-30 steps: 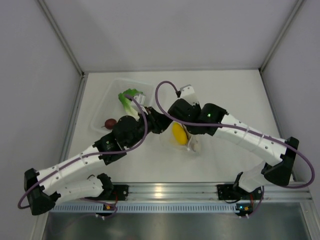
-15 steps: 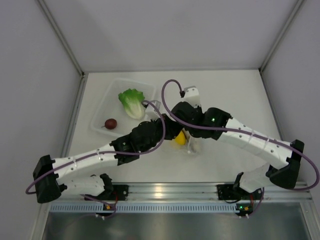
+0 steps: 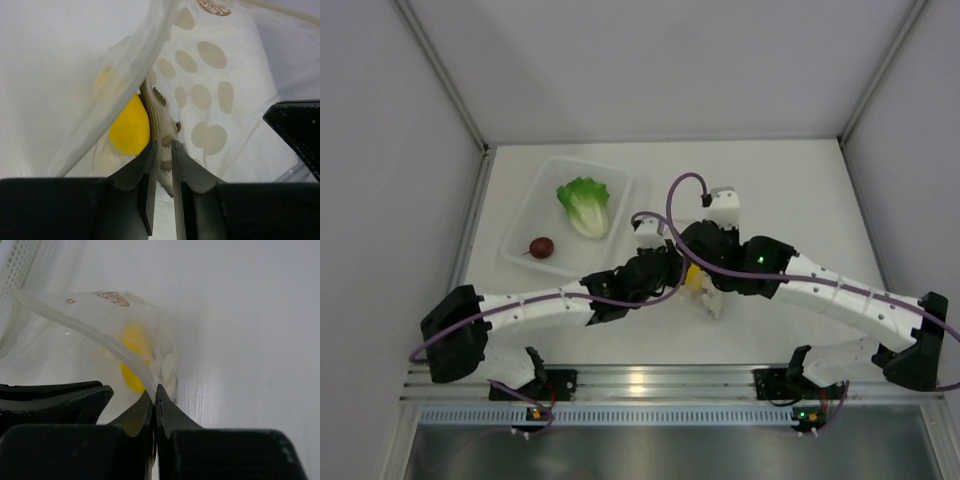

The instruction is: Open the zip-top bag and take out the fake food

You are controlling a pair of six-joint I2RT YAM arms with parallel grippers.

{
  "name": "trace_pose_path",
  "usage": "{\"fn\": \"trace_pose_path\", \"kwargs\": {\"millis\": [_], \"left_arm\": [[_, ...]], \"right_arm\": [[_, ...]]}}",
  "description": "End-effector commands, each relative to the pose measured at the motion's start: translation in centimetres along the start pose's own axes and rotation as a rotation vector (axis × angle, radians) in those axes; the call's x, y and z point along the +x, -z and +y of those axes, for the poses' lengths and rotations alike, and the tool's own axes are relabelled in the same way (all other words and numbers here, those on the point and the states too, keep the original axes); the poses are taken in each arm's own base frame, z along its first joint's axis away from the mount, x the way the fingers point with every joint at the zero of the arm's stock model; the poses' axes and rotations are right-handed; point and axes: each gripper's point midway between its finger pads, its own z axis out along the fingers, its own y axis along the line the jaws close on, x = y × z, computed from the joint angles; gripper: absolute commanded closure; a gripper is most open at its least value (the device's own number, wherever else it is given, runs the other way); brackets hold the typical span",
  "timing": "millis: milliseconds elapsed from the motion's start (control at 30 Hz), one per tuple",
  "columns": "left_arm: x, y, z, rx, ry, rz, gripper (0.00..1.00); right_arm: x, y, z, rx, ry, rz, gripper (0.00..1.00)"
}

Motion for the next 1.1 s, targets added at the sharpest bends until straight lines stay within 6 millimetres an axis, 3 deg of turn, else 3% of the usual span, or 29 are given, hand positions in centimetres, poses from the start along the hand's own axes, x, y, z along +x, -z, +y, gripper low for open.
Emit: {"fn": "trace_pose_path", "kwargs": {"millis": [0,133,367,733,900,1067], "left_arm": [[-0.5,-0.7,0.2,-0.028,-0.036,-0.034,0.78],[1.0,-1.4,-0.3,0.025,-0.102,0.013,0.85],[2.8,-2.4,-2.0,0.182,-0.236,0.058,0.85],[6.3,-2.2,-1.8,0.328,-0.331,0.12,0.95],[7.9,-2.5,-1.4,0.345,-0.367,0.167,0.93],[8.1,-2.7,-0.9,0.334,-0.414,0.164,0.91]], "right_arm": [[-1.2,0.4,0.5,-0.047,-0.147,-0.096,1.0],[-0.1,0.0,0.5,-0.069,-0.184,-0.112,1.0],[-1.3,0.2,0.9,-0.099,-0.212,-0.146,1.0],[-4.5,-0.1,-1.2,-0.097,-0.209,-0.189,1.0],[-5.4,-0.1,-0.1,-0.156,-0.14,-0.202,1.0],[-5.4,-0.2,0.7,-0.188,-0.115,-0.196,1.0]]}}
